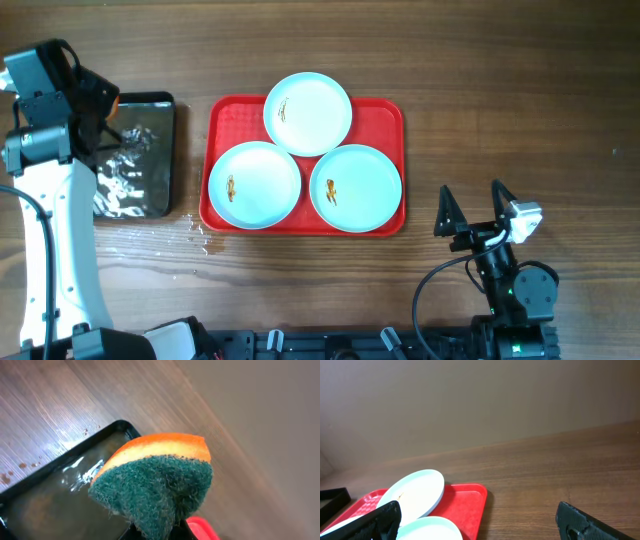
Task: Clean dirty plates on tray and stack at the side
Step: 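Carry the sponge with the left gripper over the lower-left plate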
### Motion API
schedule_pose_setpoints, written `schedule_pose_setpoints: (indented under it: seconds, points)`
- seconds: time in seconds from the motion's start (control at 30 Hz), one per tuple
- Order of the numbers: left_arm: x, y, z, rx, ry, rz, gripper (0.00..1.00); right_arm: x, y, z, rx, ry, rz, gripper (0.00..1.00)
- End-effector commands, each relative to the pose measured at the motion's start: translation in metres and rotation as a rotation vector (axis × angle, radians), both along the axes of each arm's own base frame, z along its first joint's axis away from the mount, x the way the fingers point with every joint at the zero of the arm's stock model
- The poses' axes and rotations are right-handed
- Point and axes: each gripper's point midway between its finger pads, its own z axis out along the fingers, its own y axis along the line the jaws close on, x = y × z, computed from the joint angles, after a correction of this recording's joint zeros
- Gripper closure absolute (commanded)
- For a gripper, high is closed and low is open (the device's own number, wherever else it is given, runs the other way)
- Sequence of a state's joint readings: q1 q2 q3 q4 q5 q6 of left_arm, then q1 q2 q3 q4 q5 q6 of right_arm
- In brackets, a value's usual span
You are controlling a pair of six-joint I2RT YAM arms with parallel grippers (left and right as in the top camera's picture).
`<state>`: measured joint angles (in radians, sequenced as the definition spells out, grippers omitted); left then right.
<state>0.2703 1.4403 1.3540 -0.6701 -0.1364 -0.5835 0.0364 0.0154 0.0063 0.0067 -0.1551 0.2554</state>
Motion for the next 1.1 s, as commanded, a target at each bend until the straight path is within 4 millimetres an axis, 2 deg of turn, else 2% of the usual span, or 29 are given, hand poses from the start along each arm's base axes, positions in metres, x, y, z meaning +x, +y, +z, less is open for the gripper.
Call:
schedule_pose_setpoints:
  seconds: [0.0,0.03,0.1,0.13,0.17,0.2,0.27,0.37,0.4,0.43,0.47,0.5,0.53,0.57,0.6,0.63,0.7,0.77,0.83,0.87,0.9,0.93,0.97,1.0,1.03,1.07]
  points:
    - [0.010,0.003,-0.062,0.088,0.169,-0.140,0.96,0.000,-0.003,0.001,-0.016,-0.010,-0.014,0.00]
    - [0.013,0.004,-0.108,0.094,0.258,-0.187,0.96,0.000,-0.003,0.001,-0.016,-0.010,-0.014,0.00]
    - [0.003,0.001,-0.178,0.085,0.444,-0.279,0.96,0.000,-0.003,0.001,-0.016,-0.010,-0.014,0.00]
    - [0.001,0.001,-0.196,0.072,0.489,-0.292,0.96,0.000,-0.003,0.001,-0.017,-0.010,-0.014,0.00]
    - [0.001,0.001,-0.197,0.072,0.490,-0.292,0.96,0.000,-0.003,0.001,-0.017,-0.010,-0.014,0.00]
    - [0.007,0.002,-0.182,0.090,0.449,-0.287,0.96,0.000,-0.003,0.001,-0.016,-0.010,-0.014,0.00]
    - [0.020,0.006,-0.128,0.153,0.326,-0.282,0.96,0.000,-0.003,0.001,-0.016,-0.010,-0.014,0.00]
    - [0.026,0.005,-0.046,0.235,0.106,-0.264,0.96,0.000,-0.003,0.001,-0.016,-0.010,-0.014,0.00]
    - [0.026,0.002,-0.025,0.252,0.047,-0.265,0.96,0.000,-0.003,0.001,-0.016,-0.010,-0.014,0.00]
    - [0.024,0.002,-0.019,0.258,0.034,-0.263,0.96,0.000,-0.003,0.001,-0.016,-0.010,-0.014,0.00]
    - [0.022,0.002,-0.024,0.250,0.054,-0.265,0.96,0.000,-0.003,0.001,-0.017,-0.010,-0.014,0.00]
    - [0.020,0.002,-0.050,0.224,0.115,-0.272,0.96,0.000,-0.003,0.001,-0.016,-0.010,-0.014,0.00]
    - [0.014,0.001,-0.094,0.184,0.214,-0.282,0.96,0.000,-0.003,0.001,-0.017,-0.010,-0.014,0.00]
    - [0.005,0.005,-0.130,0.172,0.315,-0.268,0.96,0.000,-0.003,0.001,-0.016,-0.010,-0.014,0.00]
    - [-0.004,0.012,-0.148,0.184,0.394,-0.242,0.96,0.000,-0.003,0.001,-0.017,-0.010,-0.014,0.00]
    - [-0.016,0.029,-0.156,0.250,0.482,-0.173,0.96,0.000,-0.003,0.001,-0.017,-0.010,-0.014,0.00]
    - [-0.010,0.034,-0.114,0.298,0.395,-0.138,0.96,0.000,-0.003,0.001,-0.016,-0.010,-0.014,0.00]
    - [0.003,0.027,-0.045,0.327,0.179,-0.144,0.96,0.000,-0.003,0.001,-0.016,-0.010,-0.014,0.00]
    - [0.007,0.016,0.014,0.353,-0.028,-0.167,0.96,0.000,-0.003,0.001,-0.016,-0.010,-0.014,0.00]
    - [0.009,0.003,0.049,0.357,-0.157,-0.208,0.96,0.000,-0.003,0.001,-0.017,-0.010,-0.014,0.00]
    - [0.009,-0.004,0.063,0.355,-0.211,-0.236,0.96,0.000,-0.003,0.001,-0.017,-0.010,-0.014,0.00]
    - [0.007,-0.005,0.062,0.353,-0.205,-0.238,0.96,0.000,-0.003,0.001,-0.016,-0.010,-0.014,0.00]
    - [0.005,-0.001,0.048,0.341,-0.154,-0.229,0.96,0.000,-0.003,0.001,-0.016,-0.010,-0.014,0.00]
    - [0.003,0.011,0.013,0.323,-0.049,-0.200,0.96,0.000,-0.003,0.001,-0.016,-0.010,-0.014,0.00]
    - [-0.001,0.021,-0.033,0.294,0.087,-0.177,0.96,0.000,-0.003,0.001,-0.017,-0.010,-0.014,0.00]
    - [-0.007,0.028,-0.071,0.265,0.201,-0.167,0.96,0.000,-0.003,0.001,-0.016,-0.009,-0.014,0.00]
